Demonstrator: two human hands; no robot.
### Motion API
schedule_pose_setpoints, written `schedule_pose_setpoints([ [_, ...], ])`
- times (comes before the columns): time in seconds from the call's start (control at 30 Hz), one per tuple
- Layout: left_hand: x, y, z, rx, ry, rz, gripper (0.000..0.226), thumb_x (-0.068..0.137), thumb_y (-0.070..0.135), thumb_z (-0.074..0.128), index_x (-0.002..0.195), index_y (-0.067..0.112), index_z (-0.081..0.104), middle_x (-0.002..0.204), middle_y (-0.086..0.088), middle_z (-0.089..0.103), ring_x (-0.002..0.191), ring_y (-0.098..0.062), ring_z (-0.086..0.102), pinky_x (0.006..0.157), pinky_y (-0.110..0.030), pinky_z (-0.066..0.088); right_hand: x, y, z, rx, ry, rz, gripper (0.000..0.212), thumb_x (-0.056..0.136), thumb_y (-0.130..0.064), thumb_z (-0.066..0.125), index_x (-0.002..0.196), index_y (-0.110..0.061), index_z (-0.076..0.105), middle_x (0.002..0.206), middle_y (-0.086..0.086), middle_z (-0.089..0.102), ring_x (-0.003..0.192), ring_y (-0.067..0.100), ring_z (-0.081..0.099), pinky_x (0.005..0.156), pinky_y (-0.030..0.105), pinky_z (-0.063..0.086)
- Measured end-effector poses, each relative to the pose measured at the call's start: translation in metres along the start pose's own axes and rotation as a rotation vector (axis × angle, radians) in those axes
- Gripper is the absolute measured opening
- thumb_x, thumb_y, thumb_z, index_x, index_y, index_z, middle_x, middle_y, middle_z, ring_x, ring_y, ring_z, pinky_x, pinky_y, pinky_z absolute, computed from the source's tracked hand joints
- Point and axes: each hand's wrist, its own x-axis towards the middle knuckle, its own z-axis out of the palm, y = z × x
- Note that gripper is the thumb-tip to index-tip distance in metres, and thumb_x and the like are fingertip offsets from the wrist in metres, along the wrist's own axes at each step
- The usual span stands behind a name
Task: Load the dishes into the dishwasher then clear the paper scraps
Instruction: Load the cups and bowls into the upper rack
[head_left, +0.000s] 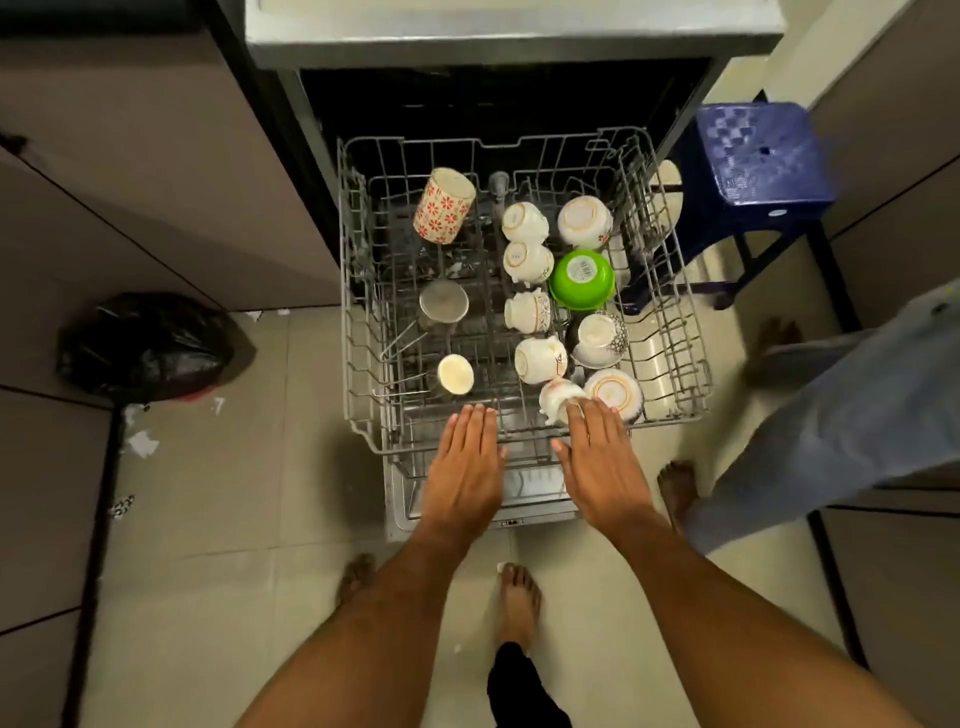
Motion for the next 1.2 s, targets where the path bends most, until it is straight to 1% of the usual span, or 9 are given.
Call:
schedule_pose_setpoints([
  [0.07, 0.005, 0.001, 0.018, 0.021, 0.004, -0.038, 0.058, 0.108, 0.035, 0.005, 0.158, 0.006, 0.005, 0.167, -0.015, 0.004, 0.155, -0.027, -0.001, 0.123, -0.038, -0.008, 0.000, 0.010, 0.021, 0.003, -0.009, -0.014, 0.070, 0.106, -0.046, 0.004, 0.156, -0.005, 0.030, 0.159, 0.020, 0.036, 0.150, 0.035, 0.028, 0.124, 0.051, 0.022],
  [0.13, 0.010, -0.002, 0.035, 0.077, 0.061, -0.056, 0.058, 0.108, 0.035, 0.007, 0.157, 0.005, 0.014, 0.165, -0.016, 0.015, 0.154, -0.028, 0.009, 0.124, -0.040, -0.002, 0.001, 0.016, 0.037, -0.013, 0.018, -0.028, 0.069, 0.106, -0.047, 0.009, 0.156, -0.004, 0.031, 0.159, 0.020, 0.036, 0.151, 0.035, 0.027, 0.124, 0.052, 0.021],
  [0.27, 0.019, -0.004, 0.066, 0.195, 0.256, -0.051, 0.054, 0.109, 0.037, 0.034, 0.150, 0.001, 0.037, 0.155, -0.020, 0.040, 0.149, -0.034, 0.029, 0.124, -0.047, 0.018, 0.005, 0.021, 0.063, 0.000, 0.155, -0.048, 0.064, 0.106, -0.042, 0.032, 0.156, -0.003, 0.029, 0.160, 0.021, 0.033, 0.152, 0.037, 0.023, 0.125, 0.053, 0.016],
  [0.33, 0.023, -0.004, 0.076, 0.242, 0.351, -0.058, 0.058, 0.105, 0.037, 0.049, 0.148, -0.001, 0.039, 0.153, -0.023, 0.041, 0.148, -0.036, 0.029, 0.124, -0.048, 0.017, 0.008, 0.021, 0.072, -0.013, 0.235, -0.052, 0.063, 0.106, -0.040, 0.037, 0.154, 0.000, 0.029, 0.159, 0.025, 0.032, 0.151, 0.040, 0.022, 0.125, 0.054, 0.016],
  [0.5, 0.035, -0.012, 0.103, 0.343, 0.611, -0.047, 0.063, 0.099, 0.033, 0.061, 0.145, -0.005, 0.040, 0.151, -0.029, 0.040, 0.147, -0.040, 0.030, 0.120, -0.055, 0.026, 0.017, 0.019, 0.099, 0.012, 0.448, -0.054, 0.060, 0.108, -0.037, 0.038, 0.153, 0.001, 0.028, 0.158, 0.029, 0.031, 0.151, 0.044, 0.021, 0.124, 0.056, 0.017],
  [0.67, 0.044, -0.019, 0.118, 0.382, 0.743, -0.028, 0.073, 0.085, 0.024, 0.076, 0.142, -0.004, 0.041, 0.148, -0.028, 0.042, 0.145, -0.041, 0.035, 0.121, -0.054, 0.024, 0.028, 0.016, 0.118, 0.045, 0.628, -0.042, 0.063, 0.101, -0.037, 0.052, 0.148, 0.001, 0.035, 0.154, 0.028, 0.040, 0.151, 0.042, 0.025, 0.123, 0.056, 0.020],
  [0.83, 0.048, -0.024, 0.125, 0.416, 0.820, 0.010, 0.068, 0.088, 0.028, 0.069, 0.141, -0.002, 0.041, 0.145, -0.022, 0.039, 0.144, -0.038, 0.033, 0.123, -0.051, 0.021, 0.038, 0.014, 0.132, 0.045, 0.746, -0.048, 0.062, 0.095, -0.033, 0.059, 0.142, 0.002, 0.039, 0.149, 0.026, 0.040, 0.152, 0.041, 0.022, 0.123, 0.057, 0.019],
  [1.0, 0.054, -0.027, 0.129, 0.459, 0.872, 0.050, 0.084, 0.070, 0.026, 0.083, 0.139, 0.000, 0.043, 0.141, -0.019, 0.041, 0.142, -0.036, 0.033, 0.123, -0.049, 0.022, 0.044, 0.015, 0.141, 0.021, 0.803, -0.041, 0.061, 0.091, -0.030, 0.061, 0.139, 0.001, 0.040, 0.146, 0.025, 0.040, 0.152, 0.041, 0.020, 0.123, 0.057, 0.018],
  [1.2, 0.057, -0.029, 0.132, 0.481, 0.906, 0.075, 0.091, 0.059, 0.026, 0.087, 0.137, 0.001, 0.046, 0.137, -0.017, 0.043, 0.140, -0.036, 0.037, 0.121, -0.049, 0.026, 0.049, 0.018, 0.145, -0.011, 0.859, -0.060, 0.064, 0.088, -0.033, 0.068, 0.137, -0.002, 0.042, 0.145, 0.022, 0.042, 0.152, 0.039, 0.023, 0.122, 0.056, 0.019],
])
